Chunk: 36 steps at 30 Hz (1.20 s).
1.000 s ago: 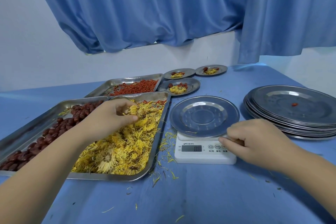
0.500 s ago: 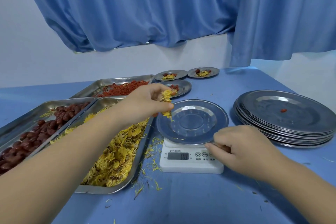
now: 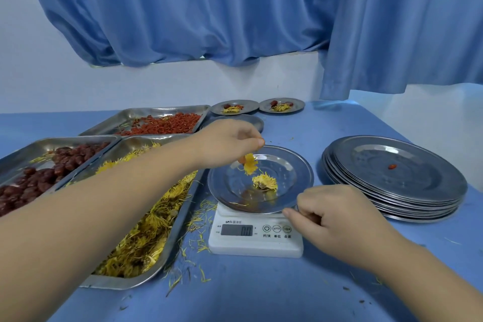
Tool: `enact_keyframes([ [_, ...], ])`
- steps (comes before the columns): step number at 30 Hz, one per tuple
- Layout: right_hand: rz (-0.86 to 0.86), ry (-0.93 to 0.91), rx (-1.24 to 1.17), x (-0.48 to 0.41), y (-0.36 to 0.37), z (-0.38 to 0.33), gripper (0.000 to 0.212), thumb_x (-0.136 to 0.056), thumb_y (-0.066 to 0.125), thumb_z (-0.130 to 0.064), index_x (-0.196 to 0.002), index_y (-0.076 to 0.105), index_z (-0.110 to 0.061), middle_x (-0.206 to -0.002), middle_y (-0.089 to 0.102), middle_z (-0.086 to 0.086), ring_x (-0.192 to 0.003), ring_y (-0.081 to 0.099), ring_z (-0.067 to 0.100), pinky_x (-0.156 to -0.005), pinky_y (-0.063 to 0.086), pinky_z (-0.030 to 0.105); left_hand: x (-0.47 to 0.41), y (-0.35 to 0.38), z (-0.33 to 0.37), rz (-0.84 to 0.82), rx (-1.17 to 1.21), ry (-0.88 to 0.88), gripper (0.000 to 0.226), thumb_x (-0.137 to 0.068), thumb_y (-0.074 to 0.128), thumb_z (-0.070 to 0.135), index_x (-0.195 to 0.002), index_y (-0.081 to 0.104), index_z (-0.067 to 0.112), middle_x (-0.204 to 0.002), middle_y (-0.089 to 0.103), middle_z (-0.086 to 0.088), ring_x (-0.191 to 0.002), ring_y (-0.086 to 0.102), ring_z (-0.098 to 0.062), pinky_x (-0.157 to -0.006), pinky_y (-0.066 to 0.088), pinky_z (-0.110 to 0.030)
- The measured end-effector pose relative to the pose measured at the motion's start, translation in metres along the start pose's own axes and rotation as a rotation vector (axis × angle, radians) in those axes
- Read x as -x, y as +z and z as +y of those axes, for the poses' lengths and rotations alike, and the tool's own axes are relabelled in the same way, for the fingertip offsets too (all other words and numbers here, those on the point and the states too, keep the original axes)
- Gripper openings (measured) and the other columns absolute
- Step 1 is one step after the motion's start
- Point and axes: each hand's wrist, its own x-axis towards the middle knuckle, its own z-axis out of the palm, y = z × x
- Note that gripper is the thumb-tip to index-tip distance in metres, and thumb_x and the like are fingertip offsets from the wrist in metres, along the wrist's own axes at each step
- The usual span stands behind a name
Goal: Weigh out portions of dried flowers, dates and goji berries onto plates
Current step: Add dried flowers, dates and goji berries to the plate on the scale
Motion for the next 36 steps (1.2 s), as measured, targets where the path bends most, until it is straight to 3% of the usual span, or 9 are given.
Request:
enact_keyframes([
  [3, 0.014, -0.002, 0.000, -0.001, 0.002, -0.001, 0.045, -0.082, 0.060, -0.032, -0.052, 0.028, -0.021, -0.047, 0.028, -0.009, -0.043, 0.029, 0.014, -0.040, 0.035, 0.029, 0.004, -0.001, -0.009, 0.056, 0.089, -0.006, 0.019, -0.097, 0.054, 0.035, -0.106, 0.068, 0.027, -0.093, 0.071, 0.015, -0.077, 0.069, 0.001, -0.068, 0.044, -0.013],
  [9, 0.037, -0.011, 0.020, -0.001, 0.003, -0.005, 0.044, -0.081, 0.061, -0.031, -0.053, 0.028, -0.023, -0.048, 0.028, -0.010, -0.044, 0.029, 0.013, -0.039, 0.037, 0.029, 0.014, -0.004, -0.018, 0.123, 0.193, -0.020, 0.019, -0.095, 0.055, 0.036, -0.104, 0.070, 0.029, -0.103, 0.070, 0.017, -0.097, 0.061, 0.005, -0.080, 0.042, -0.016],
  [13, 0.050, -0.014, 0.017, -0.001, 0.004, -0.006, 0.044, -0.081, 0.062, -0.031, -0.053, 0.028, -0.024, -0.049, 0.027, -0.010, -0.044, 0.028, 0.013, -0.039, 0.037, 0.029, 0.018, -0.009, -0.018, 0.141, 0.315, -0.014, 0.015, -0.094, 0.058, 0.030, -0.106, 0.066, 0.027, -0.097, 0.072, 0.009, -0.087, 0.070, -0.003, -0.079, 0.053, -0.025],
  [17, 0.037, -0.011, 0.025, -0.001, 0.005, -0.006, 0.043, -0.081, 0.061, -0.031, -0.052, 0.031, -0.022, -0.048, 0.030, -0.009, -0.043, 0.031, 0.014, -0.040, 0.036, 0.027, 0.017, 0.000, -0.019, 0.173, 0.331, -0.011, 0.021, -0.087, 0.067, 0.017, -0.107, 0.065, 0.024, -0.090, 0.068, 0.008, -0.068, 0.066, 0.002, -0.062, 0.051, -0.017],
  [23, 0.022, -0.016, 0.032, 0.001, 0.006, -0.005, 0.042, -0.081, 0.060, -0.031, -0.050, 0.035, -0.020, -0.047, 0.032, -0.008, -0.042, 0.034, 0.015, -0.040, 0.036, 0.028, 0.007, 0.022, -0.019, 0.200, 0.243, -0.028, 0.036, -0.079, 0.072, 0.014, -0.104, 0.060, 0.036, -0.096, 0.055, 0.014, -0.065, 0.056, 0.012, -0.053, 0.041, -0.003],
  [25, 0.032, -0.017, 0.031, 0.000, 0.004, -0.004, 0.042, -0.081, 0.060, -0.032, -0.050, 0.034, -0.021, -0.047, 0.032, -0.008, -0.042, 0.034, 0.015, -0.040, 0.037, 0.028, 0.004, 0.023, -0.018, 0.189, 0.230, -0.042, 0.039, -0.078, 0.070, 0.009, -0.104, 0.060, 0.036, -0.094, 0.055, 0.014, -0.063, 0.054, 0.016, -0.052, 0.041, -0.004],
  [29, 0.065, -0.020, 0.030, 0.000, -0.001, -0.003, 0.044, -0.081, 0.061, -0.032, -0.052, 0.029, -0.023, -0.047, 0.029, -0.009, -0.042, 0.029, 0.013, -0.039, 0.034, 0.027, 0.001, 0.017, -0.014, 0.202, 0.256, -0.048, 0.038, -0.080, 0.068, 0.009, -0.109, 0.062, 0.032, -0.095, 0.061, 0.014, -0.076, 0.060, 0.001, -0.064, 0.045, -0.015],
  [33, 0.072, -0.028, 0.029, 0.000, -0.004, -0.004, 0.043, -0.082, 0.059, -0.032, -0.051, 0.031, -0.022, -0.047, 0.030, -0.009, -0.043, 0.030, 0.013, -0.039, 0.036, 0.027, 0.012, 0.007, -0.014, 0.151, 0.530, -0.103, 0.016, -0.093, 0.061, 0.027, -0.108, 0.066, 0.026, -0.106, 0.071, 0.002, -0.093, 0.071, -0.015, -0.081, 0.057, -0.032],
  [36, 0.062, -0.050, 0.032, -0.001, -0.004, -0.007, 0.042, -0.084, 0.059, -0.032, -0.050, 0.037, -0.020, -0.046, 0.036, -0.007, -0.042, 0.035, 0.015, -0.039, 0.038, 0.027, 0.024, -0.002, -0.022, 0.109, 0.708, -0.153, 0.023, -0.097, 0.056, 0.033, -0.112, 0.067, 0.021, -0.117, 0.068, -0.005, -0.096, 0.072, -0.025, -0.085, 0.055, -0.040],
])
